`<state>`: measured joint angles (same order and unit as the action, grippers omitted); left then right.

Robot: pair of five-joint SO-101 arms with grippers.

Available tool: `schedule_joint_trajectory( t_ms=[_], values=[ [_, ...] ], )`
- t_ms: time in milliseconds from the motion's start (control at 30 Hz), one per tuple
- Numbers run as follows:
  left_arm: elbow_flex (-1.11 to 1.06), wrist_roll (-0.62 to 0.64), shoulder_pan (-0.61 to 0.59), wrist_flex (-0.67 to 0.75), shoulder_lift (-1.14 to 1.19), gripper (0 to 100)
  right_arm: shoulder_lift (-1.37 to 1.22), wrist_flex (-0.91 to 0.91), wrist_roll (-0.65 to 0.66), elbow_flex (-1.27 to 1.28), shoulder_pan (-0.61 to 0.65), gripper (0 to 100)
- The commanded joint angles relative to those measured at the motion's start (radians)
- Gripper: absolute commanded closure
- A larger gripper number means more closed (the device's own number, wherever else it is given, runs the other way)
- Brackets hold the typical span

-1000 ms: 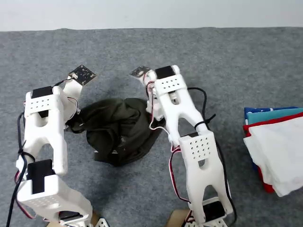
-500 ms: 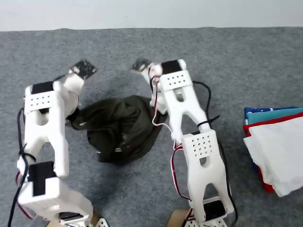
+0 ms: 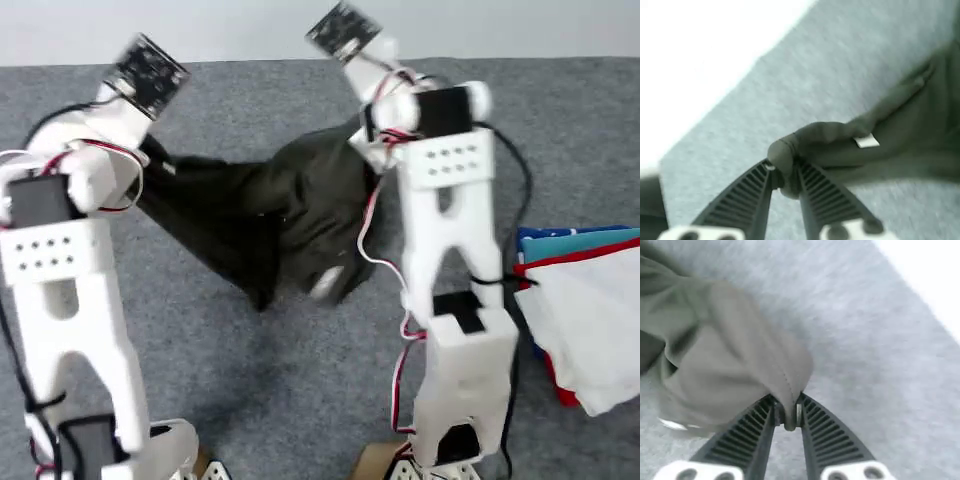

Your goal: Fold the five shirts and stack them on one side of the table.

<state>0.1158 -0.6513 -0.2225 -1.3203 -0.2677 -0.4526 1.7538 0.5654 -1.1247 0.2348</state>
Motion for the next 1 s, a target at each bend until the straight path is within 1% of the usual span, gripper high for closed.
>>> schedule_joint_trajectory(
  t_ms=[0,267,467,600,733,867,967],
  values=[
    [0.068,0.049,0.003,-0.006,-0.1,100,0.165,0.041,0.009,-0.048,-0.056,98.8],
    [0.096,0.049,0.005,-0.005,-0.247,100,0.392,0.041,0.009,0.114,-0.13,98.8],
    [0.096,0.049,0.011,-0.003,-0.413,100,0.564,0.041,0.009,0.207,-0.162,98.8],
    [0.096,0.049,0.009,0.055,-0.534,100,0.664,0.041,0.009,0.21,-0.191,98.8],
    [0.096,0.049,0.006,0.109,-0.641,100,0.751,0.041,0.009,0.21,-0.246,98.8],
    [0.094,0.044,0.006,0.137,-0.718,100,0.837,0.041,0.009,0.224,-0.269,98.8],
    [0.091,0.043,0.003,0.129,-0.733,100,0.892,0.041,0.009,0.304,-0.275,98.8]
  ],
)
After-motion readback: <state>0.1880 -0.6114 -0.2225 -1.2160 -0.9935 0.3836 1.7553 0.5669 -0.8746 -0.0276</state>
